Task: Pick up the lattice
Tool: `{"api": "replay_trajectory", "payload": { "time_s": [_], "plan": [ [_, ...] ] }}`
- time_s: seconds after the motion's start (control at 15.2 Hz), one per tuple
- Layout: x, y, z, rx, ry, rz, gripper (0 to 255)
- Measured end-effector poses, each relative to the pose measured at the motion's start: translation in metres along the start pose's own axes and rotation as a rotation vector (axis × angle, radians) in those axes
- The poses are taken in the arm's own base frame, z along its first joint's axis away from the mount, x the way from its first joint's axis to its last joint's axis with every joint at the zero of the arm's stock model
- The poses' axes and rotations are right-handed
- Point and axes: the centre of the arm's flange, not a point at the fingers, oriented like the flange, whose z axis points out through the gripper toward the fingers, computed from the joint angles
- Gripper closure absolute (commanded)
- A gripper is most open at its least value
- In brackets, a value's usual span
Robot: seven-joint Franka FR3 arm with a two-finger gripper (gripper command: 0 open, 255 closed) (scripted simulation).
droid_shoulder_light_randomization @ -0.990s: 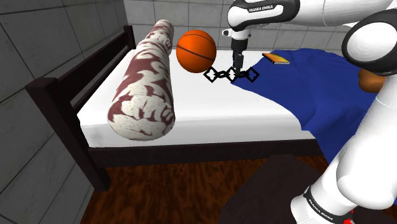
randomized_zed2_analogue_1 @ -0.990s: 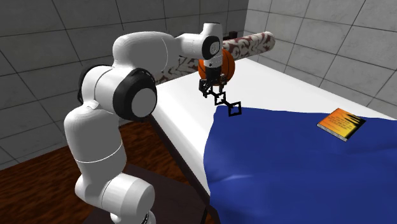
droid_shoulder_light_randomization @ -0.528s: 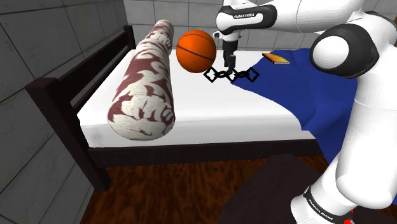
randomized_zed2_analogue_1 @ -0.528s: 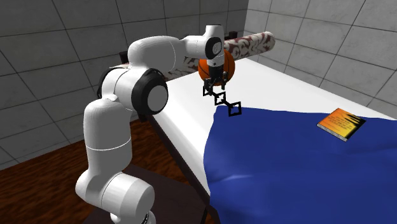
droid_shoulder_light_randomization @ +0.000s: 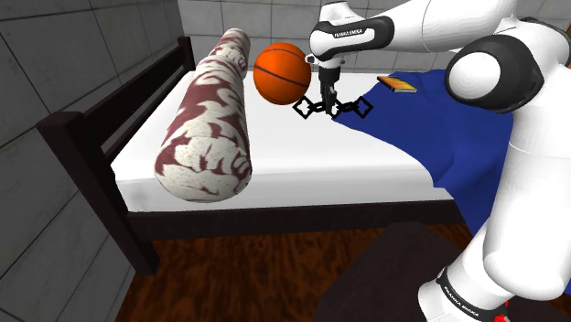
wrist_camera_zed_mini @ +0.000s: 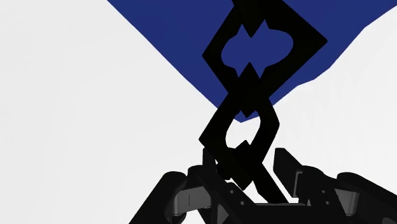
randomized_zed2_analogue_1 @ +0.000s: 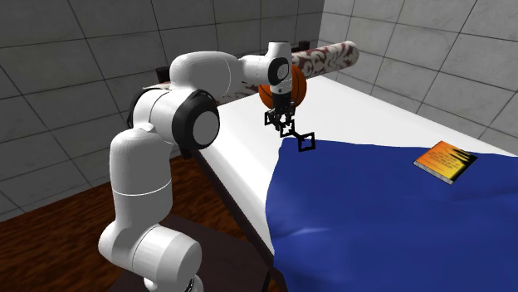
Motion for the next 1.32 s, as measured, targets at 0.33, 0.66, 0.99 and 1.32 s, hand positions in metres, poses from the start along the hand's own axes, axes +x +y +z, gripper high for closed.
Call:
{"api": "replay_trajectory", "payload": {
  "time_s": [0.33, 0.66, 0.99, 1.32],
  "plan": [
    [0.000, 0.000, 0.000, -0.001, 0.000, 0.000, 255],
    [0.000, 0.001, -0.006, 0.000, 0.000, 0.000, 255],
    [-0.003, 0.001, -0.030, 0.001, 0.000, 0.000, 255],
    [-0.005, 0.003, -0.057, 0.001, 0.000, 0.000, 255]
  ]
}}
